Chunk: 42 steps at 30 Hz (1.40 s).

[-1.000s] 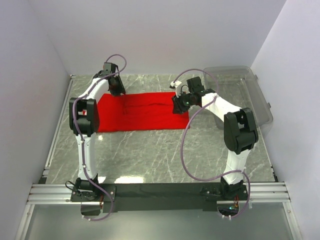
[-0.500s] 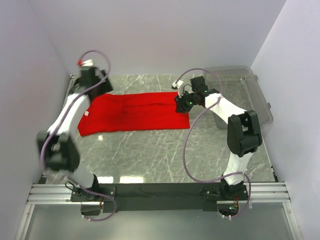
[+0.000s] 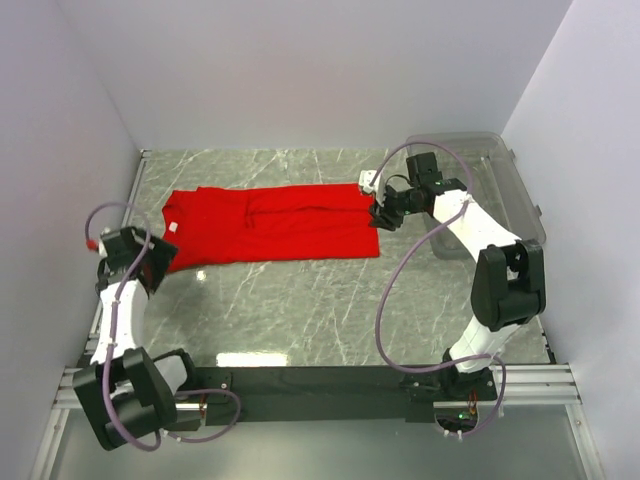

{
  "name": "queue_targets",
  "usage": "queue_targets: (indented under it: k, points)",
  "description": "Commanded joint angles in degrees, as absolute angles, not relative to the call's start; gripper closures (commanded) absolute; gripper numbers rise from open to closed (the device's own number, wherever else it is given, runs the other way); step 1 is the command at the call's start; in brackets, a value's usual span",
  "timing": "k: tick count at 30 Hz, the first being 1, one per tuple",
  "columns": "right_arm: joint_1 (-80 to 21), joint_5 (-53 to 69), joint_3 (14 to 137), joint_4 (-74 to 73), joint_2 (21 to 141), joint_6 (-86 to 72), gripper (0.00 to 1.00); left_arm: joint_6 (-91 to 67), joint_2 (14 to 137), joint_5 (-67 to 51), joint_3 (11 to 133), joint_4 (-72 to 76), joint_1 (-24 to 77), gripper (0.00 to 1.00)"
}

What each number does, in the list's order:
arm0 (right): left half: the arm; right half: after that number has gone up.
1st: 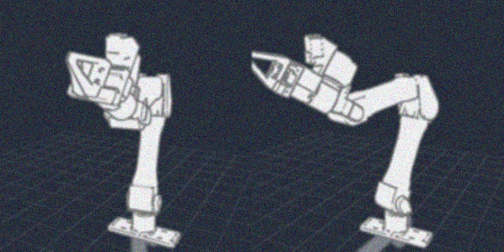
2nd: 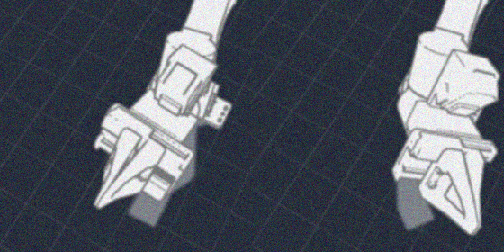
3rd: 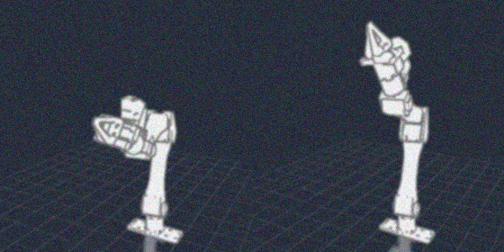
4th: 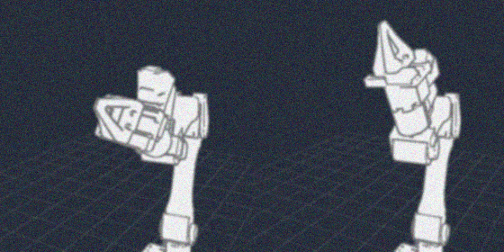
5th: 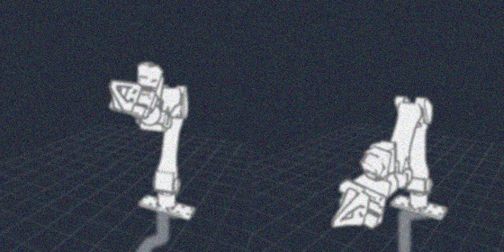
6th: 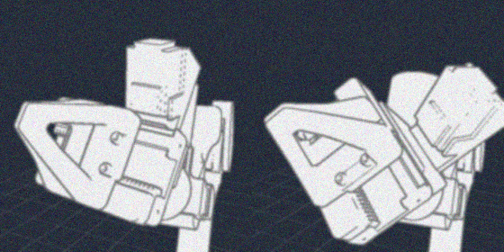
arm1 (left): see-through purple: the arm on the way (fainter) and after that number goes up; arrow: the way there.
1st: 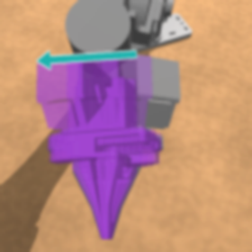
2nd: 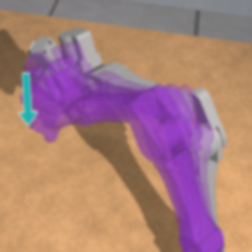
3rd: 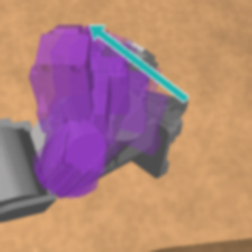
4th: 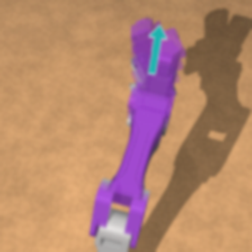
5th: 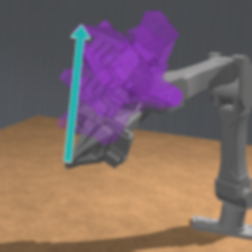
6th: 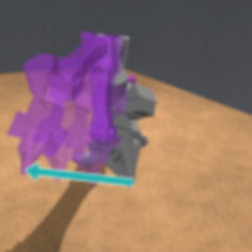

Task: Fold and stack the t-shirts
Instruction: Fold the tshirt

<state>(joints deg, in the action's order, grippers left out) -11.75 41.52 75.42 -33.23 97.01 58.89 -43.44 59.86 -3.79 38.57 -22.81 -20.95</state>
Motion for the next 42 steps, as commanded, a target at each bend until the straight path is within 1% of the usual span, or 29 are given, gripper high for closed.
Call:
queue_targets:
  k: [1,5,15,21,27,30,32,33,35,36,38,39,42]
  points:
    - [-12.13,45.61,76.2,-34.11,95.36,60.13,0.57,-50.01,60.64,-10.18,34.46,-17.43,-25.39,0.19]
    - [-12.92,45.7,73.75,-31.47,93.96,57.57,0.56,-51.06,66.08,-11.69,33.22,-13.89,-26.54,0.23]
    - [-13.45,45.0,69.35,-29.97,92.29,56.34,0.57,-54.58,76.63,-9.59,33.66,-6.68,-27.16,0.29]
    - [-13.36,44.47,68.47,-29.36,91.93,55.99,0.57,-55.37,80.15,-6.33,34.36,-6.15,-27.25,0.33]
    - [-13.36,43.51,68.47,-29.36,92.72,56.77,0.57,-54.58,83.23,-4.84,35.85,-6.06,-27.25,0.35]
    - [-13.45,42.45,68.2,-29.53,93.08,58.18,0.57,-53.18,83.67,-4.83,36.82,-6.24,-27.25,0.37]
    - [-13.36,41.05,68.03,-29.44,93.78,59.14,0.57,-51.17,84.2,-5.53,37.35,-6.33,-27.25,0.43]
    - [-13.45,40.26,67.94,-29.44,94.48,59.41,0.57,-50.54,84.9,-5.62,38.14,-6.68,-27.25,0.5]
    - [-13.36,38.42,68.38,-29.62,95.36,60.03,0.57,-48.88,85.51,-5.71,38.76,-7.29,-27.25,0.57]
    - [-13.45,37.71,68.47,-29.62,95.97,60.29,0.57,-48.52,85.78,-5.71,39.19,-7.38,-27.25,0.63]
    - [-13.53,36.39,69.17,-31.1,96.59,62.65,0.57,-47.64,86.04,-5.98,39.37,-7.47,-27.42,0.7]
    - [-13.8,35.95,69.34,-31.81,97.11,63.71,0.56,-47.38,86.13,-6.24,39.55,-7.21,-27.42,0.75]
    - [-16.07,32.71,68.38,-34.27,97.73,69.16,0.56,-46.58,86.83,-7.38,39.9,-6.77,-27.51,0.83]
